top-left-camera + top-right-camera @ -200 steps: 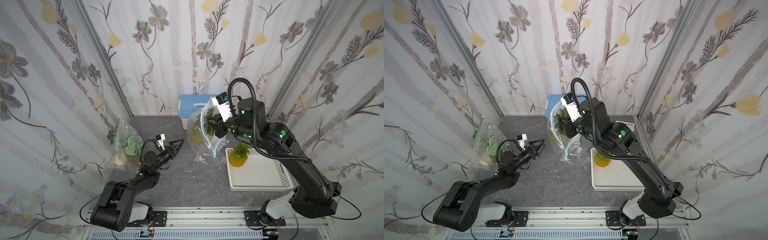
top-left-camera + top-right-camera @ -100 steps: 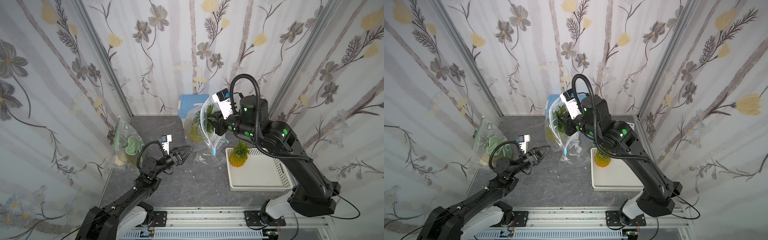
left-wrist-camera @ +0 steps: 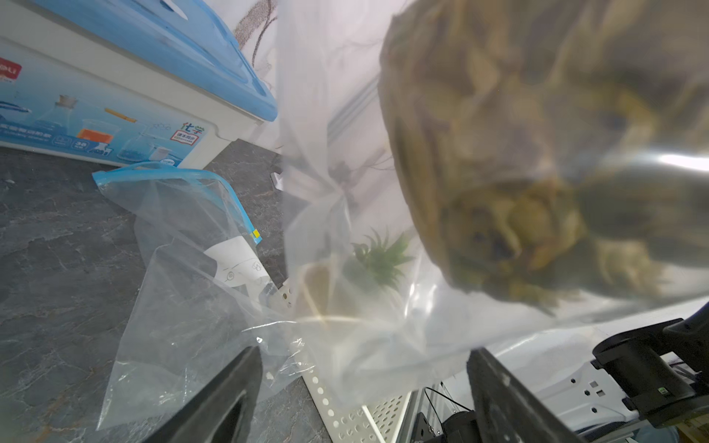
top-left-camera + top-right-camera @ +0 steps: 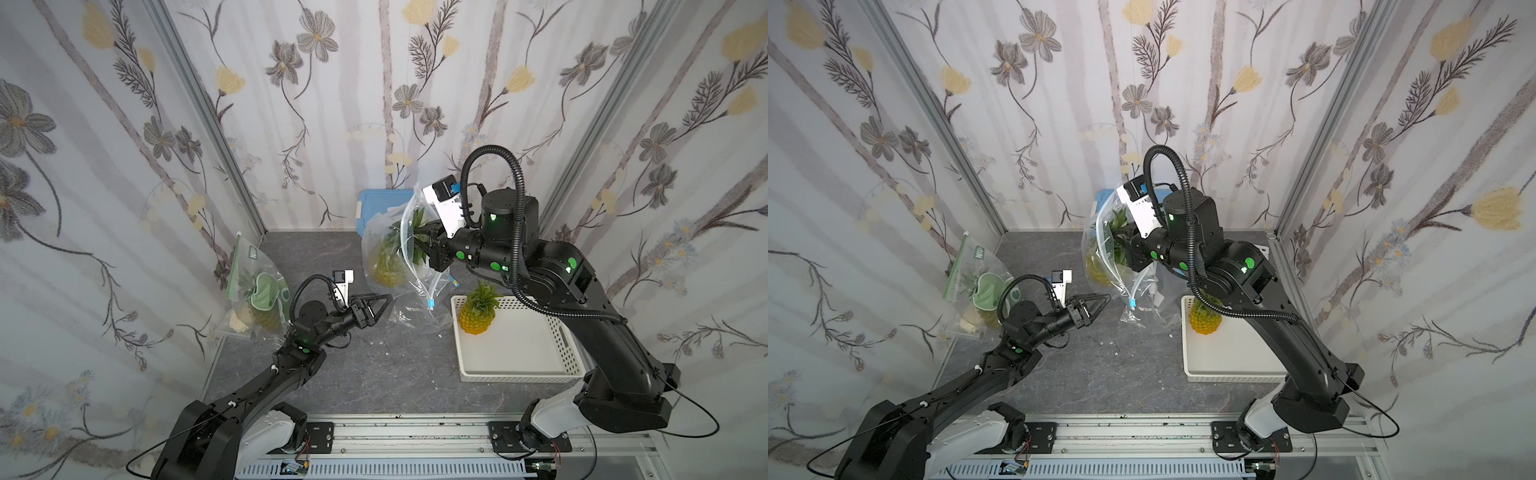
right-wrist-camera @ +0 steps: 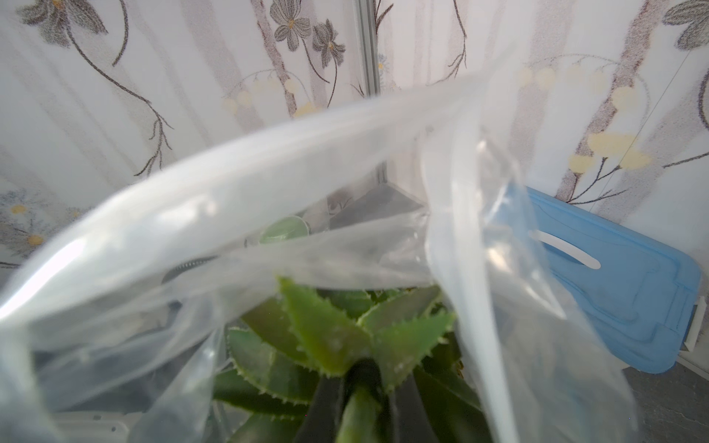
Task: Open the zip-top bag and take out the pineapple
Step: Pick up the pineapple from the zipper food storage bag.
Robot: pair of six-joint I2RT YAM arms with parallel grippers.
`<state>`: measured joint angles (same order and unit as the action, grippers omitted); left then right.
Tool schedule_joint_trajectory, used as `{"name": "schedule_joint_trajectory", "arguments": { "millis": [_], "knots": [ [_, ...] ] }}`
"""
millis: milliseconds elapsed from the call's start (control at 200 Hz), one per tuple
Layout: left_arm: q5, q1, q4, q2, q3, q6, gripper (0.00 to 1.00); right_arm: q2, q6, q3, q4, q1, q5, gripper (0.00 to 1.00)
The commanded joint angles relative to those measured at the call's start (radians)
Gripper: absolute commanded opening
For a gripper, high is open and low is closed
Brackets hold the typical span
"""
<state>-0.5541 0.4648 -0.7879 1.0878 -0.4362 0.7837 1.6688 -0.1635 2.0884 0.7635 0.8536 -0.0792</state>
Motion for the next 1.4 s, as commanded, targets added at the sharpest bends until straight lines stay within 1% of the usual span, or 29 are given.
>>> {"name": "schedule_joint_trajectory", "arguments": {
  "millis": [0,50,115,145,200,265,360,450,570,689,759,839,854,879,1004,1089,1149,1254,1399],
  "knots": [
    [0.008,0.002,-0.036,0.036,-0.031,-0.049,0.85,0.009,0.001,0.01,-0.158,0.008,-0.025,0.0],
    [0.005,0.002,-0.056,0.064,-0.044,-0.048,0.82,0.012,-0.001,0.011,-0.16,0.012,-0.027,0.0],
    [-0.001,0.002,-0.095,0.104,-0.056,-0.039,0.71,0.018,-0.003,0.01,-0.161,0.015,-0.026,0.0],
    [-0.001,0.002,-0.111,0.119,-0.061,-0.033,0.63,0.019,-0.004,0.01,-0.159,0.016,-0.024,0.0],
    [0.008,0.002,-0.134,0.144,-0.064,-0.021,0.42,0.023,-0.005,0.01,-0.158,0.019,-0.018,0.0],
    [0.031,0.002,-0.156,0.161,-0.058,-0.016,0.21,0.025,-0.005,0.01,-0.155,0.021,-0.005,0.0],
    [0.085,0.003,-0.165,0.154,-0.035,-0.018,0.0,0.025,-0.004,0.011,-0.147,0.021,0.024,0.0],
    [0.169,0.002,-0.142,0.125,-0.004,-0.019,0.0,0.021,0.001,0.009,-0.144,0.02,0.045,0.0],
    [0.31,0.002,-0.123,0.094,0.053,-0.003,0.0,0.009,0.006,-0.001,-0.139,0.018,0.085,0.0],
    [0.444,0.002,-0.159,0.079,0.137,0.06,0.0,-0.017,0.009,-0.037,-0.14,0.012,0.141,0.0],
    [0.498,0.002,-0.165,0.077,0.176,0.097,0.0,-0.046,0.006,-0.071,-0.16,0.006,0.166,0.0],
    [0.56,0.002,-0.133,0.074,0.205,0.13,0.0,-0.066,0.001,-0.117,-0.201,-0.002,0.155,0.0],
    [0.57,0.003,-0.13,0.074,0.212,0.135,0.0,-0.096,0.0,-0.123,-0.206,-0.003,0.152,0.0],
    [0.588,0.003,-0.132,0.076,0.223,0.141,0.0,-0.104,-0.001,-0.13,-0.212,-0.005,0.147,0.0],
    [0.667,0.003,-0.124,0.063,0.256,0.168,0.0,-0.107,-0.007,-0.152,-0.22,-0.005,0.126,0.0],
    [0.736,0.003,-0.126,0.032,0.288,0.19,0.0,-0.113,-0.015,-0.167,-0.221,-0.007,0.136,0.0],
    [0.786,0.002,-0.081,-0.009,0.303,0.207,0.0,-0.129,-0.02,-0.189,-0.229,-0.008,0.153,0.0],
    [0.865,0.002,0.079,-0.101,0.316,0.236,0.0,-0.175,-0.022,-0.228,-0.254,-0.019,0.168,0.0],
    [0.984,0.002,0.238,-0.216,0.387,0.334,0.0,-0.24,-0.022,-0.26,-0.286,-0.028,0.187,0.0]
  ]
}}
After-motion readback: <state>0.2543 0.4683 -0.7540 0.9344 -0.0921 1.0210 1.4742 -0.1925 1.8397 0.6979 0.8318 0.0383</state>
